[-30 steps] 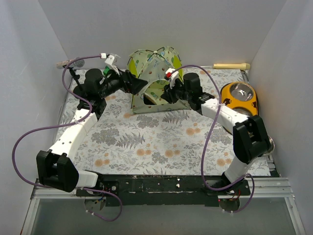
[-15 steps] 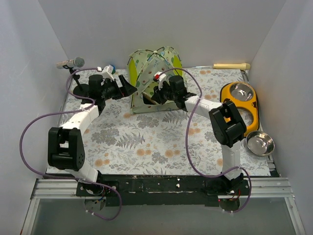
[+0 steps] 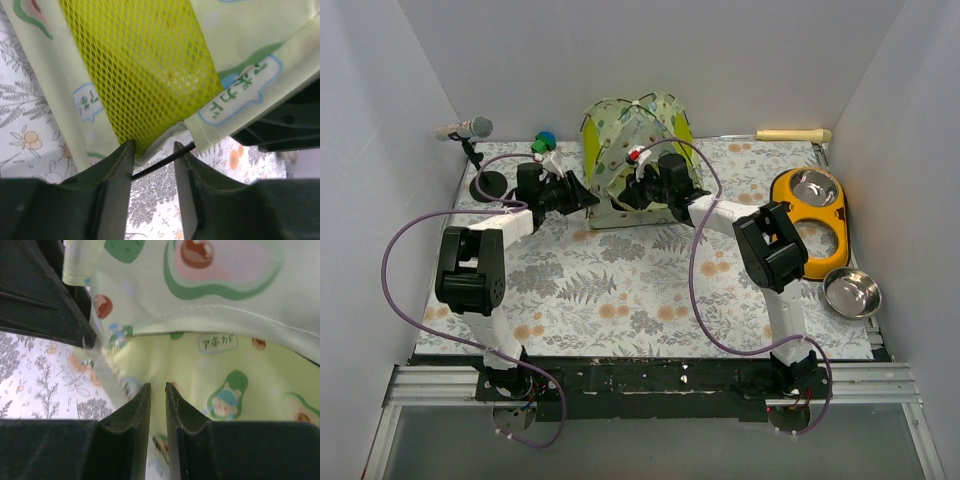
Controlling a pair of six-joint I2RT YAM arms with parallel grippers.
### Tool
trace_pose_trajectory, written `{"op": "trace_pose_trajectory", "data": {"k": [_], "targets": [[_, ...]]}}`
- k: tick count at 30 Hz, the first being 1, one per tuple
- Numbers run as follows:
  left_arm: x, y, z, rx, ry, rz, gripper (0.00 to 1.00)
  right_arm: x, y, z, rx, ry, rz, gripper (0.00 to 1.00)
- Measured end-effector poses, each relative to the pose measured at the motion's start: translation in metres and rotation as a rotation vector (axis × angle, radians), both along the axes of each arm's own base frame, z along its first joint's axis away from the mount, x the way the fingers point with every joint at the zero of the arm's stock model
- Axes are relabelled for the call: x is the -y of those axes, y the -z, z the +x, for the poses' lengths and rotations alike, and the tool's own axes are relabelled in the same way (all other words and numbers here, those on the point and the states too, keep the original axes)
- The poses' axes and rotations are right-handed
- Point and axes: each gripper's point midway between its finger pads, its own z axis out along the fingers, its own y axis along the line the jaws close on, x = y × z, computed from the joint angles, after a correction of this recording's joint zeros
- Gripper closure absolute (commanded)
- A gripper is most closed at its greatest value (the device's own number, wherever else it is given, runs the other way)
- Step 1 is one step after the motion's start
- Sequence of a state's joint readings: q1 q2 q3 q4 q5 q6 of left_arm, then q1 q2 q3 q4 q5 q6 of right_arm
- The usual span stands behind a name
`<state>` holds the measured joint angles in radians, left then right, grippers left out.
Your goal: Set up the pet tent
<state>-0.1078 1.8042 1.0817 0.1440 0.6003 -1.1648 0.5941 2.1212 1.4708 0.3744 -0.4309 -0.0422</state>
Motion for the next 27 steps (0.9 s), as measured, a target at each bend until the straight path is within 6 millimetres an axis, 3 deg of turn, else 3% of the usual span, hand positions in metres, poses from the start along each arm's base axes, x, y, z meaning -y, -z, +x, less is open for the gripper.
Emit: {"op": "trace_pose_trajectory", "data": {"k": [3,12,15,17,18,21,27], "targets": [[0.003,-0.006,0.001,0.03,0.021,-0.013,0.92,-0.01,0.01,0.009,-0.005,0.004,0.004,0.79],[0.011,-0.024,-0.001,0.119,0.092,-0.019,0.99,-0.022,0.051,0.031,-0.051,0.083,-0.082,0.83],[0.01,-0.021,-0.001,0.116,0.094,-0.006,0.99,-0.018,0.055,0.03,-0.051,0.087,-0.108,0.7],[0.008,-0.019,-0.001,0.109,0.088,0.012,0.97,-0.01,0.058,0.021,-0.056,0.081,-0.125,0.51],[0.007,-0.018,0.0,0.107,0.084,0.023,0.96,-0.005,0.059,0.015,-0.061,0.078,-0.139,0.46],[0.006,-0.02,0.002,0.113,0.088,0.044,0.94,0.012,0.041,0.002,-0.021,0.081,-0.159,0.34],[0.003,-0.024,0.009,0.147,0.083,0.084,0.95,0.035,-0.052,-0.015,0.111,0.085,-0.146,0.28]]}}
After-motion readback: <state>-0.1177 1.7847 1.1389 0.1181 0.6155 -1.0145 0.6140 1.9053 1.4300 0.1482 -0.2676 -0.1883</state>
